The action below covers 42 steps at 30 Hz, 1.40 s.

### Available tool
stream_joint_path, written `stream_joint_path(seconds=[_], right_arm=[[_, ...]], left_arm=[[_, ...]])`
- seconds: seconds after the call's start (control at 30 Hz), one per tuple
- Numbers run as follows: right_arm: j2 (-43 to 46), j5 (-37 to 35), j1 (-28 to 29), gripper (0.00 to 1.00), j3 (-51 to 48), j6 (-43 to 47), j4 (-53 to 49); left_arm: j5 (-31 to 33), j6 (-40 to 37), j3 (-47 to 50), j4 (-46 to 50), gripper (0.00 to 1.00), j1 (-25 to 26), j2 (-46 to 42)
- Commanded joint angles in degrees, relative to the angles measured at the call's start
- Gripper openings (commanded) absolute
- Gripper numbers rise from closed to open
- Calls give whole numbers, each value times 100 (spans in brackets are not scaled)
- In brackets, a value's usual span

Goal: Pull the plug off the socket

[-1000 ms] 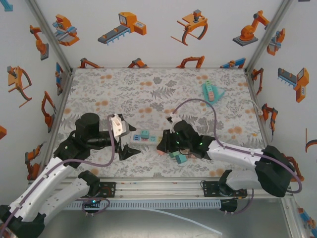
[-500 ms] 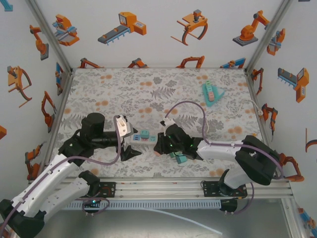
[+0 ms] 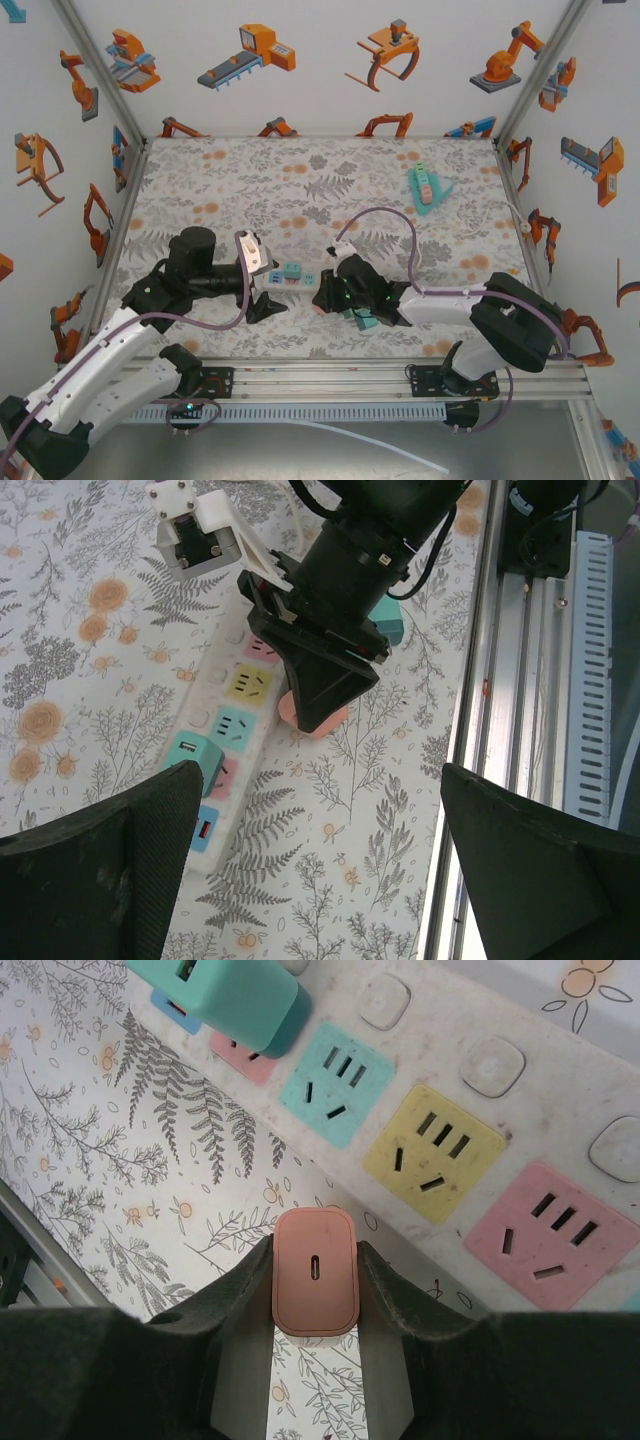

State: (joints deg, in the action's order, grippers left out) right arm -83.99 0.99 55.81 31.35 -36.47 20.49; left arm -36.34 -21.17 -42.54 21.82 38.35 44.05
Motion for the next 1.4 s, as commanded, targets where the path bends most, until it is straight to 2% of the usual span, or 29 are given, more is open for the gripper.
stream_joint_path(seconds=[0.0, 0.3, 0.53, 0.63, 0.73, 0.83, 0.97, 1.0, 1.13, 1.23, 1.3, 1.37], right_arm=[[75, -312, 38, 34, -122, -35, 54], [507, -574, 48, 44, -424, -119, 91], [1024, -665, 44, 46, -355, 53, -407], [1410, -791, 36, 46, -301, 328, -713], [1846, -895, 43, 46, -221, 1034, -975], [2280, -925, 36, 46, -142, 2132, -1149], [2695, -825, 41, 47, -55, 4137, -1058], [2720, -756, 37, 47, -50, 4639, -901], [2442, -282, 35, 49, 179, 6212, -520], [1990, -108, 33, 53, 593, 6698, -553], [1620, 141, -25, 62, 977, 6635, -759], [1177, 608, -122, 65, 1593, 6374, -1445]], left_arm=[[42, 87, 47, -131, 95, 38, -42], [258, 140, 48, -126, 95, 50, -3], [418, 170, 57, -189, 95, 50, 32], [783, 404, 158, -381, 96, 50, -34], [1300, 799, 365, -748, 97, 41, -138], [1841, 1307, 574, -1167, 99, 8, -219], [2925, 2318, 628, -1368, 99, -159, -162], [3066, 2586, 598, -1302, 99, -266, -112], [2903, 3526, 537, -1193, 98, -851, 110], [3237, 4207, 564, -1125, 96, -1136, 244], [3678, 4652, 542, -897, 95, -1260, 405], [3945, 5022, 489, -599, 94, -1413, 622]])
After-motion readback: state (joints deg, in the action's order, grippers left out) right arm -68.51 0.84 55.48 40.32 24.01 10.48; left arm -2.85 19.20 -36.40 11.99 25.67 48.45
